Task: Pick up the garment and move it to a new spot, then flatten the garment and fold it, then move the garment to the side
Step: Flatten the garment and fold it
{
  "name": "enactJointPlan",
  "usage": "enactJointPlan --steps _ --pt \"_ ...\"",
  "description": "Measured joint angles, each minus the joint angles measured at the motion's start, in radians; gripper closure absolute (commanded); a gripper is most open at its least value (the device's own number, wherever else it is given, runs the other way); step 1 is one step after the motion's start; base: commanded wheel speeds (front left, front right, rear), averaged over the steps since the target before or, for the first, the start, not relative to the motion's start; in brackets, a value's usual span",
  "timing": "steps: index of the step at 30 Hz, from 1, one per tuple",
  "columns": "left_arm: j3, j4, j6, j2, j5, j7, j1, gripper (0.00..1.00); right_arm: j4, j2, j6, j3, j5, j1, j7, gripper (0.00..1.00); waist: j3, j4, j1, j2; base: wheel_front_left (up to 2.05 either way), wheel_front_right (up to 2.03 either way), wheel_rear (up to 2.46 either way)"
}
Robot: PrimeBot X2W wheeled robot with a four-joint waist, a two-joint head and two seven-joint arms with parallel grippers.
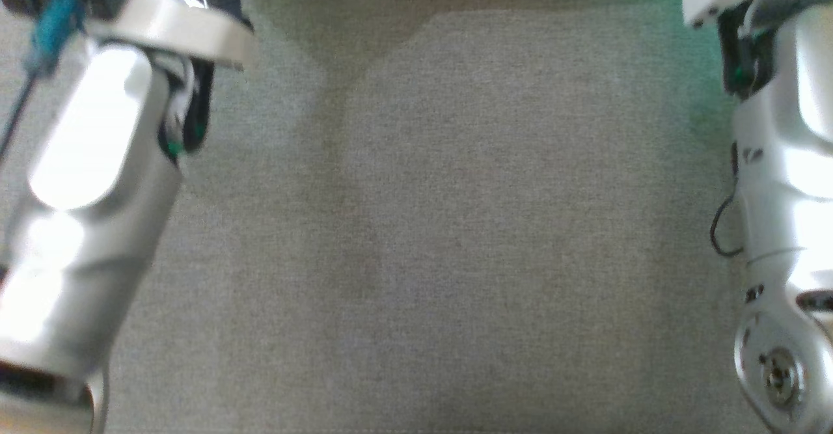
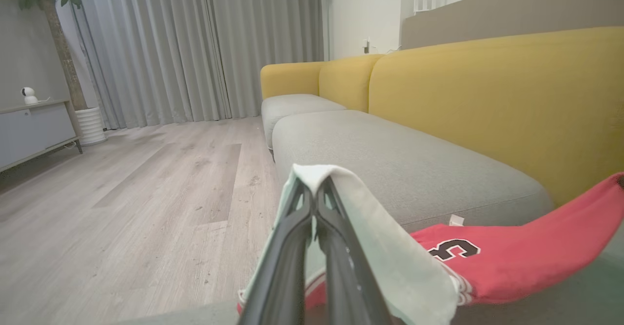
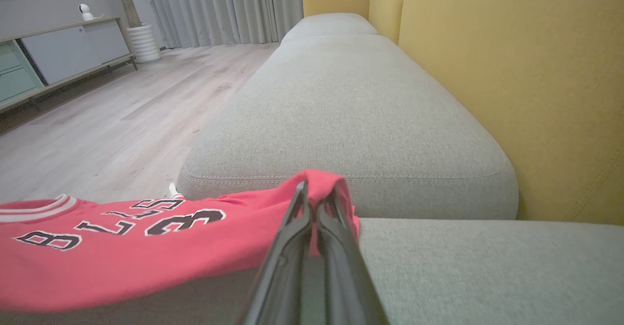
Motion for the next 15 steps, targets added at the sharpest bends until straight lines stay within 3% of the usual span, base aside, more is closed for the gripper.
enactJointPlan --steps 7,15 --pt "0.022 -0.191 0.045 0.034 -0.016 -0.014 0.211 1.00 -0.049 0.001 0.000 0.031 0.066 0.127 -0.029 1.00 -0.056 -0.004 -0.0001 0.0000 0.00 0.00 0.00" --pt "0.003 -0.449 0.146 0.102 -0.031 -0.012 0.615 1.00 -0.261 0.008 0.000 0.051 0.187 0.493 0.036 1.00 -0.199 -0.010 -0.0003 0.0001 0.00 0.00 0.00"
